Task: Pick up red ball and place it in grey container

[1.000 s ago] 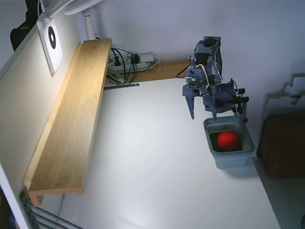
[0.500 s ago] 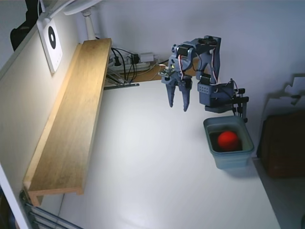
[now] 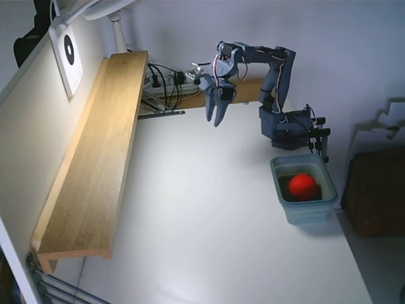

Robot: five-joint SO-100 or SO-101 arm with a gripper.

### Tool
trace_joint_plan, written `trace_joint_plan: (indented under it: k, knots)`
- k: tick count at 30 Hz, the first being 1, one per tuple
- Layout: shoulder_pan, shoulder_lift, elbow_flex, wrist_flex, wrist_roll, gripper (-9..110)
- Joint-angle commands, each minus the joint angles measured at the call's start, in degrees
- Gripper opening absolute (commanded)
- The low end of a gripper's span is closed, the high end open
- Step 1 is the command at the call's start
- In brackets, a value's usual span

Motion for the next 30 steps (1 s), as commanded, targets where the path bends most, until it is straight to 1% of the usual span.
trace_joint_plan:
  k: [1,17,30]
  knots:
    - [4.48,3.45,-3.08,2.18,0.09,10]
    - [23.03,7.68,-6.27,8.86,0.09,1]
    - [30.89,9.48,-7.62,11.68,0.09,-3]
